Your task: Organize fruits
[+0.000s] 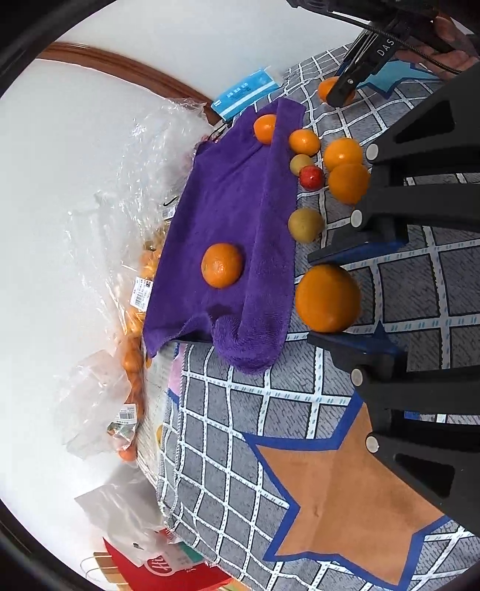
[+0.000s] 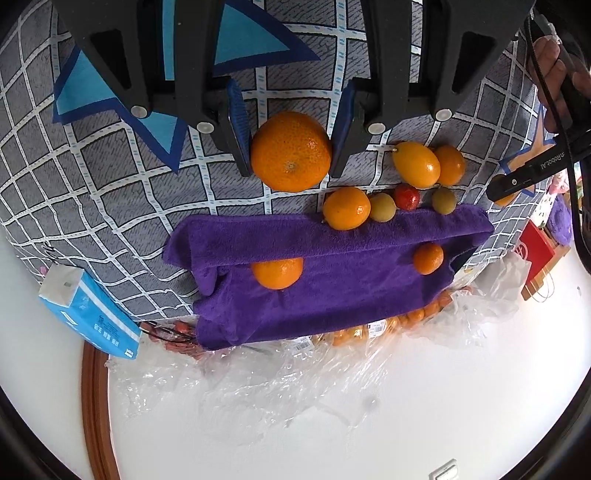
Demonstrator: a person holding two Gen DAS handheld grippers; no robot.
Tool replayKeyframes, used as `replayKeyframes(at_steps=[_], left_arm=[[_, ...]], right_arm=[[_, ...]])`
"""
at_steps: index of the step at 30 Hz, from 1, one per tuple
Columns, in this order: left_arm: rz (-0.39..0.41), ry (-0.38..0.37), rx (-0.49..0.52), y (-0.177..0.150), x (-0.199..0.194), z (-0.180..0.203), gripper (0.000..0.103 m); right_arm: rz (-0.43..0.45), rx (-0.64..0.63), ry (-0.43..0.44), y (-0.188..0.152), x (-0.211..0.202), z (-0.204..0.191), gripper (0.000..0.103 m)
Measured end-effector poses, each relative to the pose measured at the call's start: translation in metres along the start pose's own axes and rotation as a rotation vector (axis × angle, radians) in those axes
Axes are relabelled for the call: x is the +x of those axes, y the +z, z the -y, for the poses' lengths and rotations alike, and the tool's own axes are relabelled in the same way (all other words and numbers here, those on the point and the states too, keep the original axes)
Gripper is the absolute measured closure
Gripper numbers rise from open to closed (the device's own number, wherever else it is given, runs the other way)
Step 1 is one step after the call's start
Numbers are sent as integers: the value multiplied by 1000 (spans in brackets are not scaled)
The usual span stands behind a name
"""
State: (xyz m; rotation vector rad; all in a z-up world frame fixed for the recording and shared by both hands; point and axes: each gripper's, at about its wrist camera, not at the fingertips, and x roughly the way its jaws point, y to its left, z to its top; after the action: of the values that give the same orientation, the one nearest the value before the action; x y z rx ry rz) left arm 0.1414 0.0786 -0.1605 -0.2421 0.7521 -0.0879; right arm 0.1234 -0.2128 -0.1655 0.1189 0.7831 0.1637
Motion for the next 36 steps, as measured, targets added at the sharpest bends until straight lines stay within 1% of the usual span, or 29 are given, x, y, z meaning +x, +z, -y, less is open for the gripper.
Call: replayKeyframes(at_steps=[5,10,24,32,36], left_arm=[[14,-2,17,-1,-3,3,69],[35,-11,7,0,-7,2,69],[147,-5,55,-1,-26,12,69],[159,-6,48,-1,-28,11,69],[162,-5,46,1,-29,11,69]], right_arm=[[12,-1,0,0,-2,0,63],[31,-4,9,0,-6,-2,63],[71,-20,3,0,-15,-6,63],[95,-36,12,-1,-20,-9,63],[98,-15,43,1,-20,-6,63]])
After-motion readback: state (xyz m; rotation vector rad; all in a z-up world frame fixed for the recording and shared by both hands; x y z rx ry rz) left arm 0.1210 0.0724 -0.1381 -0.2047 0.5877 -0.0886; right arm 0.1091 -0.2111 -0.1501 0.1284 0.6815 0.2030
